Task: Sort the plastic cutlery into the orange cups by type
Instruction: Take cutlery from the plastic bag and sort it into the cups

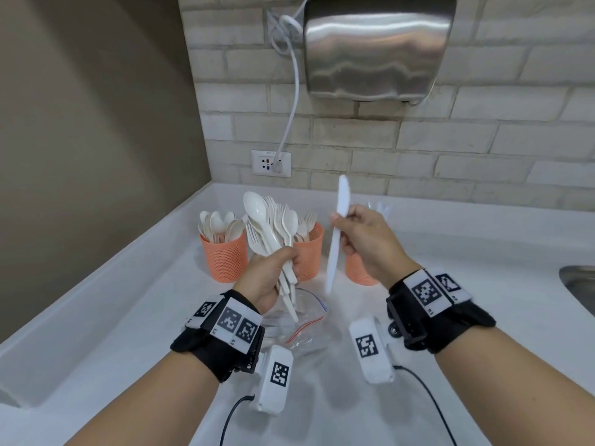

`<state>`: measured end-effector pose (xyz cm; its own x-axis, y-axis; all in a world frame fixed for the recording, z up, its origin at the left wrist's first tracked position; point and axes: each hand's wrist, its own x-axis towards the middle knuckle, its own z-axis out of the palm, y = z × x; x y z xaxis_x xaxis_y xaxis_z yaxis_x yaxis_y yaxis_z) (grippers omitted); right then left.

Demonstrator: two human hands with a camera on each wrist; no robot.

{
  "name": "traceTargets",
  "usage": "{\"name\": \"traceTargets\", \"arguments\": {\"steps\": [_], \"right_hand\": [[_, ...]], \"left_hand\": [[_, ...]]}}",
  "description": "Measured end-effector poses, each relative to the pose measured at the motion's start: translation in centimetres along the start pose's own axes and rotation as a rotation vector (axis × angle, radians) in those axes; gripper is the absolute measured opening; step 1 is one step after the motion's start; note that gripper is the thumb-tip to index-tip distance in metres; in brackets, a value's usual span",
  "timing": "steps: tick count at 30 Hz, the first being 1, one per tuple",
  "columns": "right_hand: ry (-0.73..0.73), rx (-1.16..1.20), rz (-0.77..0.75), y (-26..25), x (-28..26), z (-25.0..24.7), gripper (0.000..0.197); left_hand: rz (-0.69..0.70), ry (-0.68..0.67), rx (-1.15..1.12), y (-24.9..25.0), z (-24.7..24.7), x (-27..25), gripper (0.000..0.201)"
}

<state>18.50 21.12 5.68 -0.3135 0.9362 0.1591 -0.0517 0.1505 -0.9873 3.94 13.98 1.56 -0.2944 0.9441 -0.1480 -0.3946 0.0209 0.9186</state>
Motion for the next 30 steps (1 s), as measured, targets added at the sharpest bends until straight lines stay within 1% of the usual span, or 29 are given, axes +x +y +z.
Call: {"name": "traceTargets", "arguments": {"steps": [3,5,7,8,10,12,13,15,16,17,19,20,21,22,23,24,25,26,27,28,29,30], "right_hand": [[0.221,-0.246,-0.221,-1.2,2.5,-2.2,0.013],[0.355,-0.41,-0.362,-1.6,3.8,-3.5,0.014],[0.434,-0.526,-0.425,-1.0,4.8,-4.7,0.017],[0.453,-0.582,-0.411,-0.4,5.3,-5.3,0.017],[0.434,-0.702,-0.292,1.4,6.3,-6.1,0.016],[0.352,-0.895,-0.12,3.3,6.8,-6.3,0.017],[0.3,-1.004,-0.043,4.0,6.9,-6.2,0.021],[0.22,-1.152,0.036,5.0,6.8,-5.8,0.027],[0.206,-1.181,0.042,5.2,6.8,-5.7,0.026],[0.21,-1.182,0.026,5.1,6.8,-5.5,0.026],[0.273,-1.107,-0.104,4.4,6.9,-4.9,0.035],[0.308,-1.027,-0.208,3.8,6.9,-4.3,0.038],[0.309,-0.92,-0.299,3.0,6.8,-3.6,0.036],[0.266,-0.785,-0.356,2.1,6.6,-2.7,0.03],[0.176,-0.638,-0.343,1.2,6.2,-1.8,0.023],[0.046,-0.495,-0.273,0.3,5.7,-0.9,0.022],[-0.078,-0.379,-0.17,-0.3,5.2,-0.2,0.026],[-0.178,-0.294,-0.086,-0.7,4.9,0.5,0.028],[-0.238,-0.235,-0.046,-0.8,4.6,1.0,0.025],[-0.255,-0.202,-0.038,-0.8,4.5,1.4,0.018],[-0.245,-0.183,-0.043,-0.8,4.4,1.8,0.013],[-0.227,-0.17,-0.047,-0.7,4.2,2.2,0.013]], "left_hand": [[0.0,-0.042,-0.01,0.2,0.2,0.2,0.009],[-0.003,-0.067,-0.02,0.3,0.6,0.2,0.01],[-0.003,-0.098,-0.035,0.5,0.8,0.3,0.008],[-0.002,-0.121,-0.043,0.6,0.9,0.3,0.007],[-0.012,-0.169,-0.072,0.9,1.2,0.4,0.009],[-0.032,-0.21,-0.115,1.2,1.2,0.6,0.014],[-0.033,-0.223,-0.126,1.2,1.1,0.8,0.017],[-0.031,-0.246,-0.138,1.2,0.8,1.3,0.019],[-0.034,-0.263,-0.148,1.3,0.7,1.4,0.019],[-0.039,-0.289,-0.164,1.3,0.5,1.6,0.018],[-0.046,-0.34,-0.181,1.3,0.3,1.9,0.012],[-0.044,-0.362,-0.172,1.3,0.2,2.0,0.004],[-0.04,-0.378,-0.153,1.2,0.1,2.1,0.005],[-0.047,-0.391,-0.131,1.1,0.1,2.2,0.009],[-0.054,-0.398,-0.115,1.1,0.1,2.3,0.01],[-0.063,-0.397,-0.109,1.0,0.1,2.3,0.008],[-0.071,-0.392,-0.108,1.1,0.2,2.3,0.005],[-0.085,-0.385,-0.109,1.1,0.2,2.2,0.003],[-0.089,-0.374,-0.097,1.3,0.3,2.2,0.003],[-0.082,-0.366,-0.083,1.3,0.4,2.1,0.004],[-0.066,-0.359,-0.054,1.4,0.5,2.0,0.005],[-0.048,-0.359,-0.02,1.4,0.5,2.0,0.005]]}}
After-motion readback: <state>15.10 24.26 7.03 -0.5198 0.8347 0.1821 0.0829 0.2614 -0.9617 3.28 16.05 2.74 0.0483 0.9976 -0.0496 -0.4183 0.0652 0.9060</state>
